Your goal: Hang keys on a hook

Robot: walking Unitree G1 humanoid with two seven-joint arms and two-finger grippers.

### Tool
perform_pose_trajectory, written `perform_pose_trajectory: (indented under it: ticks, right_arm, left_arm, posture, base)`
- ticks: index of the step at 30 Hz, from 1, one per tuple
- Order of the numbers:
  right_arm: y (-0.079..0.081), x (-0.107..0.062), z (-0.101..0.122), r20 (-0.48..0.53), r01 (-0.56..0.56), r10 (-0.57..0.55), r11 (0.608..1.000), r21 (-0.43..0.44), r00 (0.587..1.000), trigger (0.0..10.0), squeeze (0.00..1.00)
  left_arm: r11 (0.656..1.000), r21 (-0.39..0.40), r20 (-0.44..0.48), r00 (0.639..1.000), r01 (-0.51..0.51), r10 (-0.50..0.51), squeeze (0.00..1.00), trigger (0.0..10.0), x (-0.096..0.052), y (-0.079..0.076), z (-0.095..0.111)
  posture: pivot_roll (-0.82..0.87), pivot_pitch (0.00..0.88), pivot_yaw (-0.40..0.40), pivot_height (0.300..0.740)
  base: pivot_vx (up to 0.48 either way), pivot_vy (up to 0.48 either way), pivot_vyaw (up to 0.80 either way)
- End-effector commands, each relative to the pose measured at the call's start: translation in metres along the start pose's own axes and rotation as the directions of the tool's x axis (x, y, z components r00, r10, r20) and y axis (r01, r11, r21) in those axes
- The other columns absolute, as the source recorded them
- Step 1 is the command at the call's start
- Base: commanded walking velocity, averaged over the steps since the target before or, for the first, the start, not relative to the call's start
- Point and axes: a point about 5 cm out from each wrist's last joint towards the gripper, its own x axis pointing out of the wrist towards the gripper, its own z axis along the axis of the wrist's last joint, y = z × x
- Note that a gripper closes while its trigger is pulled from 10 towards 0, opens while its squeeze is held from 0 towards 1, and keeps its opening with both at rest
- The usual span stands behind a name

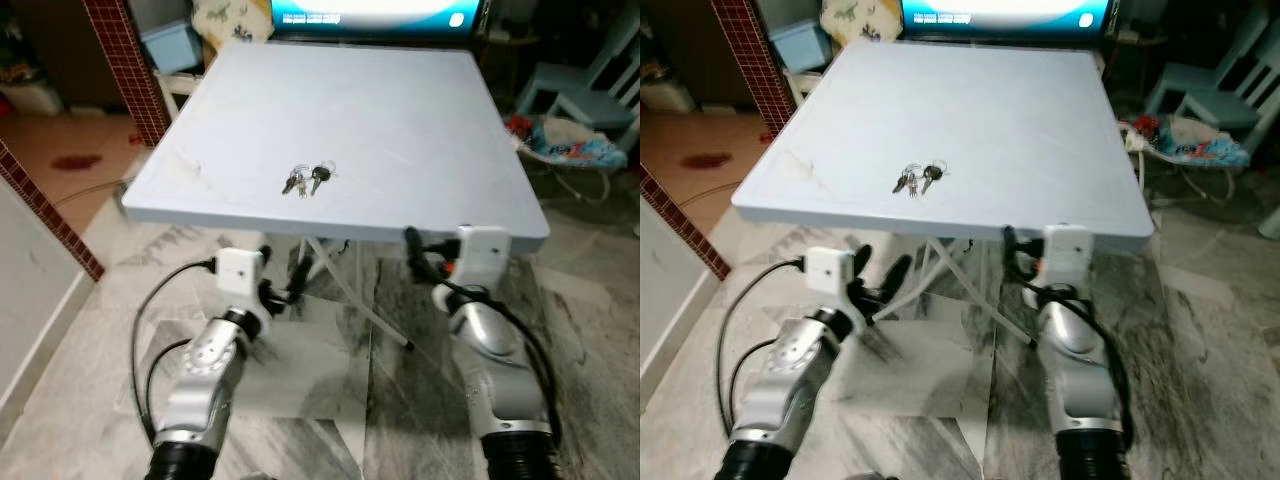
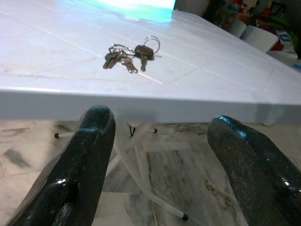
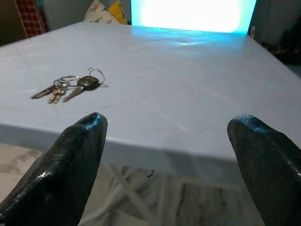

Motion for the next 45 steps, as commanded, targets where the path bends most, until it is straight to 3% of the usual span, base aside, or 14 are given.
perform_pose_trajectory:
  ticks: [1,4,11,19,36,43,45]
  right_arm:
    - [-0.006,0.002,0.0,0.003,0.025,-0.025,1.0,-0.004,1.0,10.0,0.0]
    - [-0.004,0.002,0.0,0.008,0.0,-0.001,0.996,0.095,1.0,10.0,0.0]
    - [0.001,0.003,0.003,0.044,0.019,-0.02,0.999,0.028,0.999,10.0,0.0]
    - [0.0,-0.001,-0.006,-0.014,-0.037,0.04,0.99,0.136,0.999,10.0,0.0]
    - [0.002,0.0,-0.003,0.001,-0.051,0.052,0.992,0.115,0.999,10.0,0.0]
    - [-0.006,0.002,-0.002,0.0,0.019,-0.019,0.996,0.084,1.0,10.0,0.0]
    - [-0.009,0.002,0.0,0.017,0.04,-0.04,0.999,-0.026,0.999,10.0,0.0]
  left_arm:
    - [1.0,-0.008,-0.005,1.0,0.017,-0.017,0.0,10.0,0.003,-0.007,0.0]
    - [1.0,-0.007,-0.007,1.0,0.017,-0.017,0.0,10.0,0.003,-0.007,-0.001]
    - [1.0,-0.01,-0.012,1.0,0.016,-0.017,0.0,10.0,0.004,-0.007,-0.001]
    - [1.0,-0.021,-0.044,0.999,-0.02,0.019,0.0,10.0,0.005,-0.006,-0.005]
    - [1.0,-0.011,-0.053,0.999,-0.012,0.011,0.0,10.0,0.007,-0.007,-0.006]
    - [1.0,-0.011,-0.032,0.999,0.024,-0.024,0.0,10.0,0.006,-0.011,-0.004]
    - [0.999,-0.011,-0.032,0.999,0.03,-0.031,0.0,10.0,0.007,-0.012,-0.004]
  posture:
    - [-0.03,0.107,0.015,0.74]
    - [-0.03,0.108,0.014,0.74]
    - [-0.03,0.106,0.014,0.74]
    - [-0.03,0.106,0.014,0.74]
    - [-0.03,0.1,0.017,0.74]
    - [-0.03,0.108,0.017,0.74]
    - [-0.03,0.106,0.018,0.74]
  base:
    - [0.375,0.0,0.0]
    - [0.376,0.0,0.0]
    - [0.386,0.0,0.0]
    - [0.046,0.0,0.0]
    - [0.0,0.434,0.0]
    - [0.0,0.137,0.0]
    - [0.0,0.0,0.0]
